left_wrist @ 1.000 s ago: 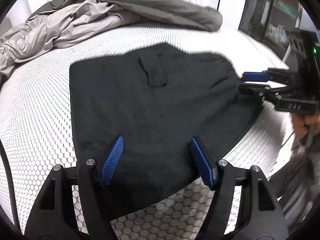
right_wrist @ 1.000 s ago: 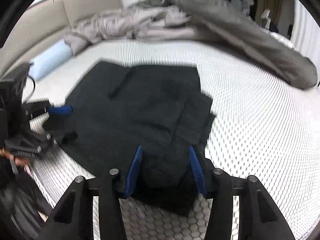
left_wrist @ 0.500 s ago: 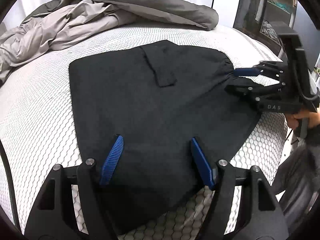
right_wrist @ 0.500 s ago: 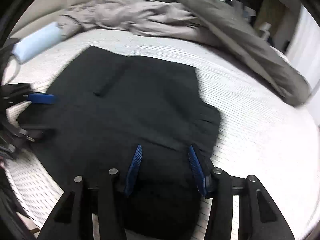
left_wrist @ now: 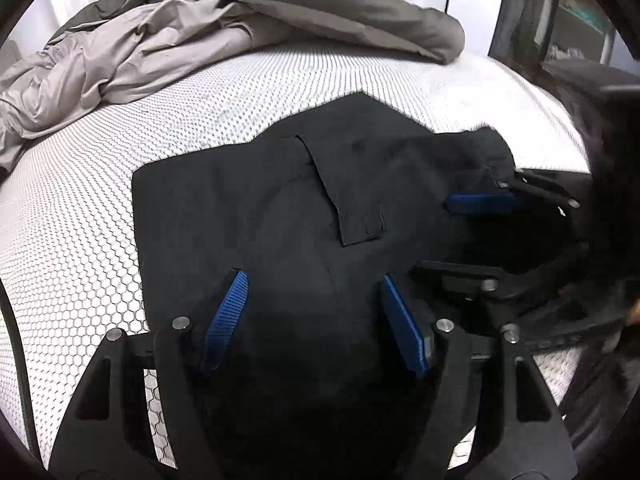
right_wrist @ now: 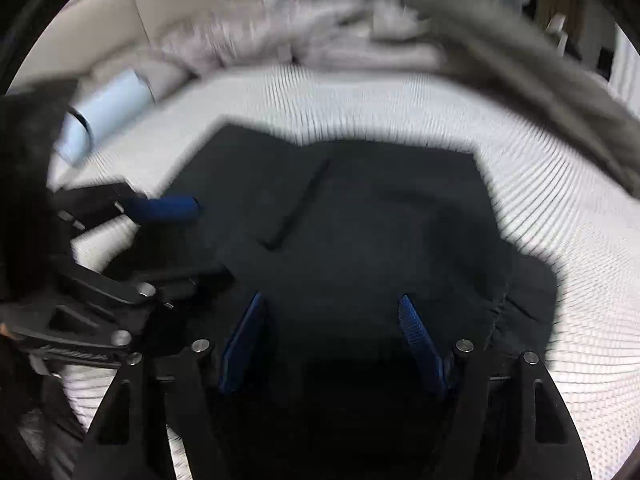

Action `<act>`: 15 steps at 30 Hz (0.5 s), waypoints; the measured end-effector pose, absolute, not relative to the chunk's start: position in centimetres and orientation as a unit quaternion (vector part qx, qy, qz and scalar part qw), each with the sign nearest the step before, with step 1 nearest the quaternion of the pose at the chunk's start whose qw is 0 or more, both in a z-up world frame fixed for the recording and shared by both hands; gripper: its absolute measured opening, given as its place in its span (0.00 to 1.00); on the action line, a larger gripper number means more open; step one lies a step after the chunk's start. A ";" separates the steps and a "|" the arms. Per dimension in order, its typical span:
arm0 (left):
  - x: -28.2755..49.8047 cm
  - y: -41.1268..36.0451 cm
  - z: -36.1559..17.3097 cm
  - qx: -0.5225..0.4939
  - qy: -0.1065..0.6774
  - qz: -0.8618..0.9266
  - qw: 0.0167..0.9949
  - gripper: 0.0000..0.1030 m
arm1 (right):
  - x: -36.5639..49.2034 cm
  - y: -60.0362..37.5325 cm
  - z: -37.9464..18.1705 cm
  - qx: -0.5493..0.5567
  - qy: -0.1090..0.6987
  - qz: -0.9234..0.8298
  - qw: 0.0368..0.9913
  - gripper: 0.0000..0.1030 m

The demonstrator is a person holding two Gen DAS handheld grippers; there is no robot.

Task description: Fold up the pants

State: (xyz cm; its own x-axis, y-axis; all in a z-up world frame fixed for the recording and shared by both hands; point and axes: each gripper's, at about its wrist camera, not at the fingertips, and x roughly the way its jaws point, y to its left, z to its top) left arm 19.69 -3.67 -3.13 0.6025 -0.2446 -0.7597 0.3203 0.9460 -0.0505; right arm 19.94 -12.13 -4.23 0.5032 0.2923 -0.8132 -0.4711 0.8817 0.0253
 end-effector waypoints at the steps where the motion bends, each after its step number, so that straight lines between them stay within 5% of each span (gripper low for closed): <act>1: 19.3 -3.5 -3.0 0.052 0.411 -0.162 0.896 0.65 | 20.1 -12.1 -4.7 -0.109 0.444 0.223 0.861 0.69; 3: 18.9 -2.4 -3.1 0.041 0.413 -0.166 0.894 0.66 | 19.9 -13.0 -4.2 -0.126 0.442 0.202 0.865 0.69; 7: 17.8 -0.5 -3.0 0.022 0.415 -0.164 0.894 0.66 | 18.6 -15.4 -3.8 -0.152 0.426 0.172 0.875 0.49; 15: 18.3 -1.3 0.0 0.029 0.382 -0.140 0.913 0.62 | 17.3 -13.4 -1.5 -0.123 0.402 0.195 0.886 0.54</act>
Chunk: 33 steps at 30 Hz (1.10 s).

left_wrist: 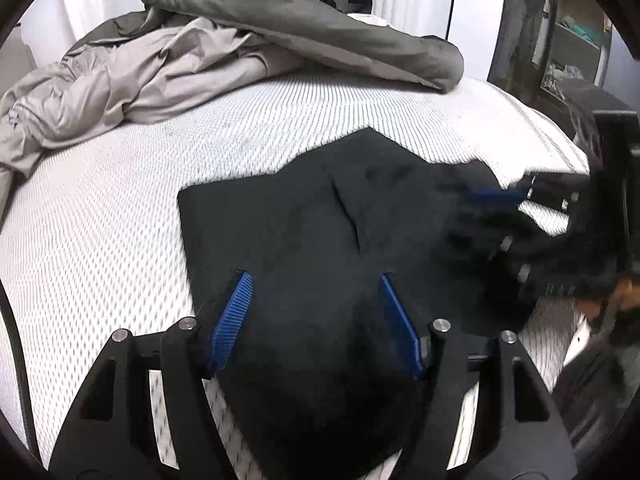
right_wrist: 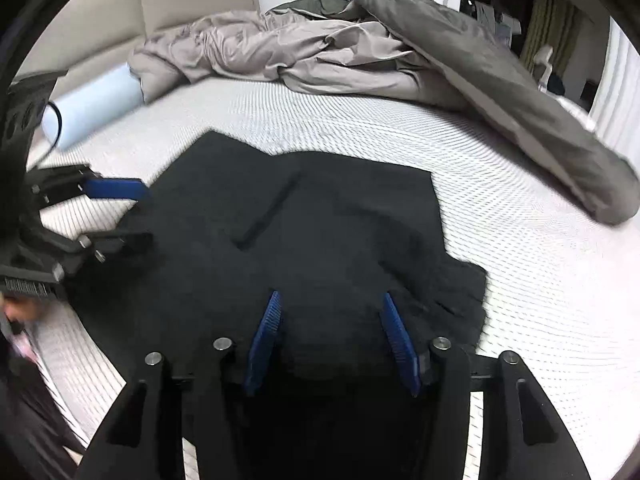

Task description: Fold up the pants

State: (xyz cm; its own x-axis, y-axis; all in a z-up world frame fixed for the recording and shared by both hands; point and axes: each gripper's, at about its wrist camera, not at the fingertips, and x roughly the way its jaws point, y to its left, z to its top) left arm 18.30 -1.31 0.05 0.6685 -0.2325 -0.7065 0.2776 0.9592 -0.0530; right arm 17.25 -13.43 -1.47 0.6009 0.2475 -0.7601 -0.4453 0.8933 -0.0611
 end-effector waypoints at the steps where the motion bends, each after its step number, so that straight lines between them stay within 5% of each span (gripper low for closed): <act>1: 19.2 -1.7 -0.3 0.032 0.390 -0.137 0.910 0.62 | 17.8 -12.8 -1.6 -0.117 0.407 0.200 0.883 0.54; 9: 21.6 -0.6 -3.1 0.025 0.427 -0.148 0.892 0.60 | 20.6 -12.4 -3.8 -0.164 0.447 0.153 0.866 0.55; 12: 21.1 -0.3 -2.9 0.027 0.429 -0.141 0.892 0.59 | 19.7 -15.2 -3.3 -0.157 0.446 0.144 0.869 0.45; 20: 23.0 -0.6 -1.2 0.005 0.426 -0.121 0.897 0.54 | 19.3 -13.2 -0.6 -0.114 0.420 0.166 0.885 0.56; 27: 23.6 -0.7 -3.0 0.026 0.431 -0.111 0.895 0.54 | 23.2 -13.3 -4.7 -0.166 0.458 0.132 0.863 0.55; 29: 23.4 0.3 -3.1 0.009 0.436 -0.113 0.893 0.54 | 22.6 -15.3 -4.4 -0.180 0.452 0.118 0.866 0.45; 33: 23.0 1.1 -2.2 0.004 0.440 -0.096 0.893 0.52 | 22.1 -16.7 -3.5 -0.163 0.452 0.121 0.869 0.45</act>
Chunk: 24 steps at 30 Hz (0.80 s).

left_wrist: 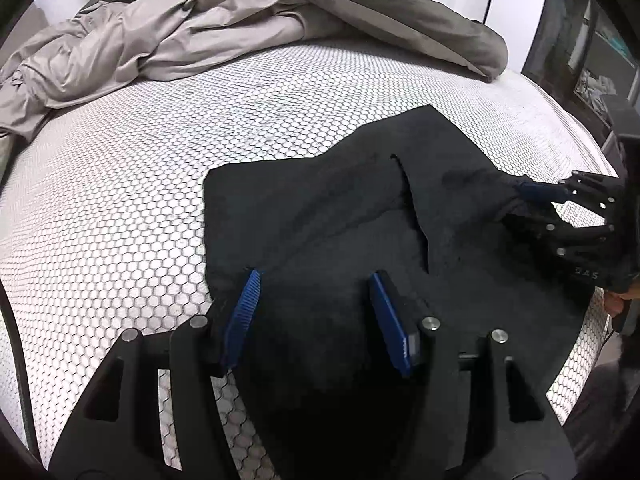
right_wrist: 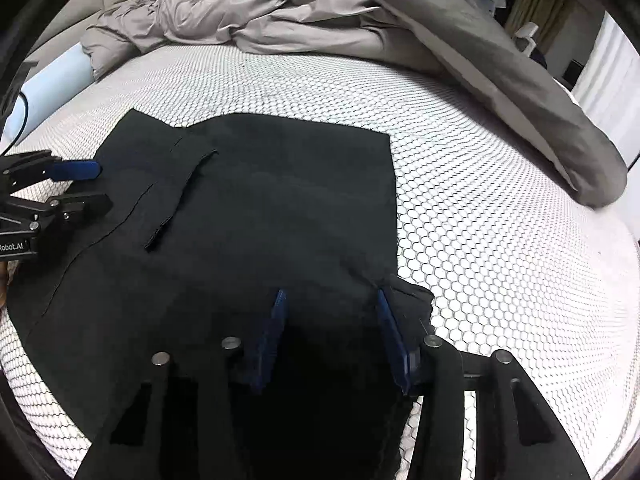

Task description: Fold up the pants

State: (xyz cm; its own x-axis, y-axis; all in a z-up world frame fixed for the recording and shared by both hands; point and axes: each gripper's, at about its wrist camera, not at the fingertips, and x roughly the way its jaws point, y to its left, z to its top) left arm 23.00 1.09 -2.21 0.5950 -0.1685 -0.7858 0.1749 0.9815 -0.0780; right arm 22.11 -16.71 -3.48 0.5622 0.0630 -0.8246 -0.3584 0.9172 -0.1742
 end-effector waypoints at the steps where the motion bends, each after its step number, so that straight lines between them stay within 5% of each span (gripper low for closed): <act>1: 22.9 1.2 -1.7 0.003 0.436 -0.089 0.895 0.50 | 22.0 -16.7 -2.9 -0.156 0.449 0.123 0.871 0.46; 6: 24.1 1.0 0.3 -0.041 0.396 -0.082 0.913 0.50 | 23.0 -15.8 -0.4 -0.093 0.419 0.151 0.890 0.47; 11: 26.8 0.0 -3.2 -0.038 0.448 -0.072 0.890 0.49 | 26.0 -12.1 -5.5 -0.133 0.470 0.153 0.859 0.46; 24: 18.6 3.7 1.2 -0.040 0.388 -0.048 0.919 0.49 | 19.6 -19.7 -1.4 -0.123 0.411 0.158 0.890 0.41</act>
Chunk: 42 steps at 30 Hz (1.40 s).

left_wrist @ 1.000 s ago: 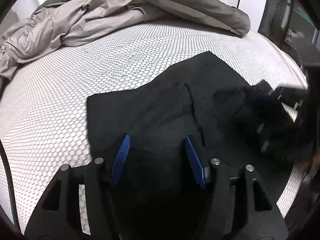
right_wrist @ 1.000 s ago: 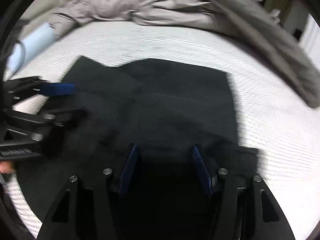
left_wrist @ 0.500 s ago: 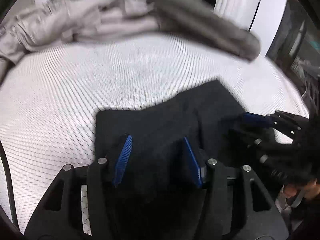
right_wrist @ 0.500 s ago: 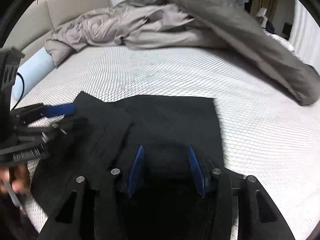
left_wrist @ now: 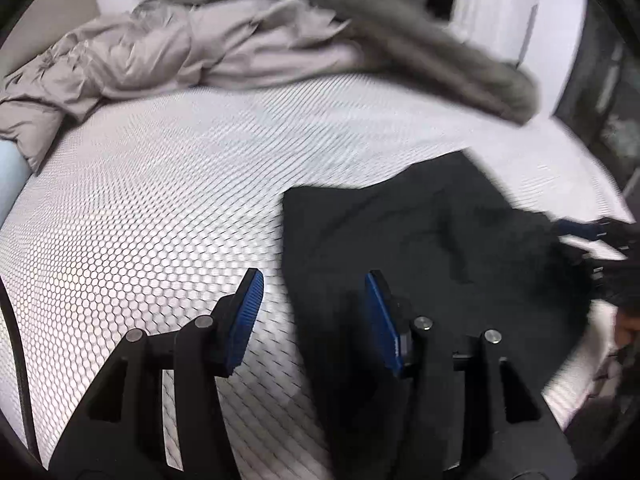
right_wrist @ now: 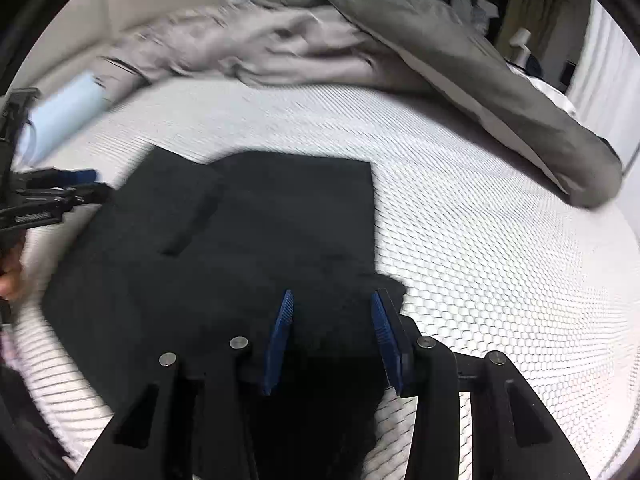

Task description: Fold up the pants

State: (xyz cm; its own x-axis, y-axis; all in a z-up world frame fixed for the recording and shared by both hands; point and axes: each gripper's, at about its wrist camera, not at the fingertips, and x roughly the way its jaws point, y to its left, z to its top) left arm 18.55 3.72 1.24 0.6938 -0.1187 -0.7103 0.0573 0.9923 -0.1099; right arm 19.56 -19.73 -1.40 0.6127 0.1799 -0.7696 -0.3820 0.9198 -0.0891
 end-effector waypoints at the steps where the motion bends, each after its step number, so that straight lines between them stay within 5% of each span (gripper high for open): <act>1: 17.5 2.9 1.7 -0.041 0.375 -0.063 0.924 0.49 | 18.7 -19.1 -1.0 -0.121 0.403 0.171 0.891 0.43; 9: 15.1 -3.8 -2.5 0.063 0.415 -0.146 0.896 0.52 | 17.7 -15.3 -5.0 -0.180 0.434 0.223 0.854 0.48; 13: 13.2 -2.5 -2.5 0.058 0.413 -0.156 0.895 0.52 | 17.5 -20.0 -4.3 -0.179 0.423 0.196 0.866 0.48; 17: 11.9 -1.6 -1.2 0.032 0.404 -0.148 0.902 0.52 | 16.8 -23.8 -3.4 -0.125 0.425 0.166 0.881 0.58; 25: 12.0 -5.7 -1.8 0.060 0.410 -0.195 0.889 0.52 | 14.8 -19.2 -2.3 -0.126 0.396 0.238 0.878 0.58; 30: 10.9 -6.6 -2.7 0.079 0.406 -0.207 0.887 0.55 | 16.1 -21.2 -4.6 -0.215 0.415 0.164 0.869 0.65; 40: 8.6 -2.8 -0.7 0.040 0.391 -0.194 0.899 0.55 | 14.8 -27.2 -1.2 -0.075 0.409 0.200 0.887 0.67; 42: 8.9 -1.1 -0.1 0.008 0.387 -0.173 0.905 0.55 | 13.8 -28.1 -0.4 -0.014 0.408 0.221 0.886 0.58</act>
State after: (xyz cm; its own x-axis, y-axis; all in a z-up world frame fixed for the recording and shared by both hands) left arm 8.94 -1.09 -0.13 0.6400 -0.3075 -0.7042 0.3198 0.9399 -0.1198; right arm 13.78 -28.07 -0.39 0.5693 0.3806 -0.7287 -0.4027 0.9019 0.1564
